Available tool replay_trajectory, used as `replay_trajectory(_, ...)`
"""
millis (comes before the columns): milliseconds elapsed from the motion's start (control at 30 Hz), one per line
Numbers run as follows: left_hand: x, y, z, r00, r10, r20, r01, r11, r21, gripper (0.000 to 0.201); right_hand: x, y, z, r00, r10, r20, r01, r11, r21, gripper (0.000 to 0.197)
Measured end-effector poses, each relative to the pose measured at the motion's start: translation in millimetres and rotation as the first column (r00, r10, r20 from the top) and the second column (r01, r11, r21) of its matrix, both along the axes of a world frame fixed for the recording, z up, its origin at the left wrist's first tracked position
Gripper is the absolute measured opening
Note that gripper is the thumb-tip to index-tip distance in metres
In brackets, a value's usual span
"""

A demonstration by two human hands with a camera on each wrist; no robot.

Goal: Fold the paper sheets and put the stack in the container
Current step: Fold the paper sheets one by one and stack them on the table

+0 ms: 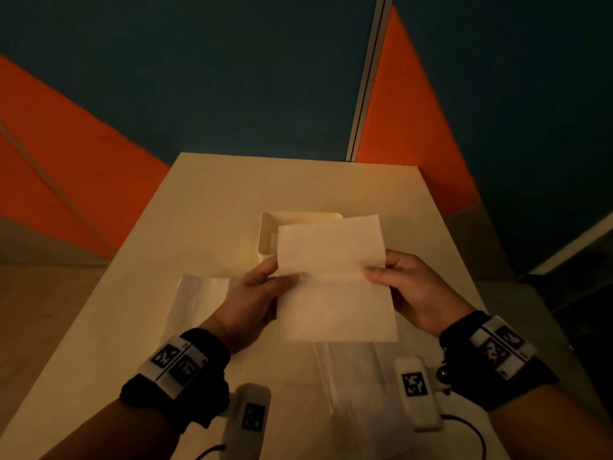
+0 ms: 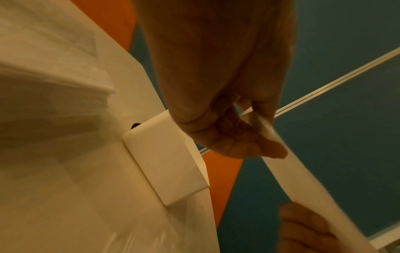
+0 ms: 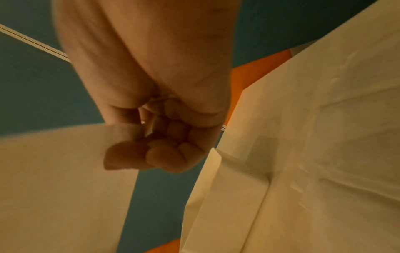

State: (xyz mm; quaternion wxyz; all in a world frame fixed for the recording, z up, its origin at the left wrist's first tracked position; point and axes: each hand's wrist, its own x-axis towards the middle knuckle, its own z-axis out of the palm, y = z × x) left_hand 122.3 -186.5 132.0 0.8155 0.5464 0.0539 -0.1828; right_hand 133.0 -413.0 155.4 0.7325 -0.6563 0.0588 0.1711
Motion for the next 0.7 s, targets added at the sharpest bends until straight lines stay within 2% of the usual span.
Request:
replay_trajectory(133, -0.5, 6.2, 5.1, 0.999, -0.017, 0.035, 0.015, 0.997, 0.079, 0.028, -2.9, -1.2, -5.1, 0.999, -0.043, -0.026, 0.046, 0.991, 0.123, 0.023)
replay_trajectory(233, -2.0, 11.0, 8.8, 0.998, -0.027, 0.048, 0.023, 0.997, 0.078, 0.034, -3.4, -5.0, -3.6, 0.995, -0.002, -0.099, 0.032, 0.954, 0.297, 0.041)
replay_trajectory(300, -2.8, 12.9, 10.7, 0.998, -0.039, 0.049, 0.035, 0.997, 0.074, 0.035, -3.1, -6.8, -2.3, 0.988, -0.029, -0.153, 0.078, 0.943, 0.324, 0.051)
replay_trajectory(333, -2.8, 13.9, 11.1, 0.997, -0.052, 0.051, 0.048, 0.996, 0.079, 0.037, -3.8, -5.7, -1.9, 0.989, -0.032, -0.144, 0.072, 0.957, 0.282, 0.049)
replay_trajectory(433, -1.9, 16.7, 11.7, 0.991, -0.113, 0.071, 0.104, 0.987, 0.125, 0.044, -7.2, 1.5, -2.3, 0.998, 0.056, 0.032, -0.055, 0.998, -0.025, 0.018)
replay_trajectory(467, -2.0, 17.2, 11.9, 0.987, -0.141, 0.082, 0.129, 0.981, 0.142, 0.04, -7.7, 3.4, -4.4, 0.993, 0.099, 0.06, -0.093, 0.991, -0.096, 0.022)
replay_trajectory(600, -3.4, 19.4, 8.6, 0.95, -0.294, 0.109, 0.267, 0.94, 0.212, 0.031, -10.6, 12.3, -5.8, 0.968, 0.242, 0.067, -0.232, 0.963, -0.135, 0.025)
replay_trajectory(700, -6.8, 19.1, 2.7, 0.904, -0.418, 0.085, 0.366, 0.863, 0.349, 0.029, -11.7, 22.0, -8.0, 0.941, 0.329, 0.081, -0.307, 0.928, -0.209, 0.024)
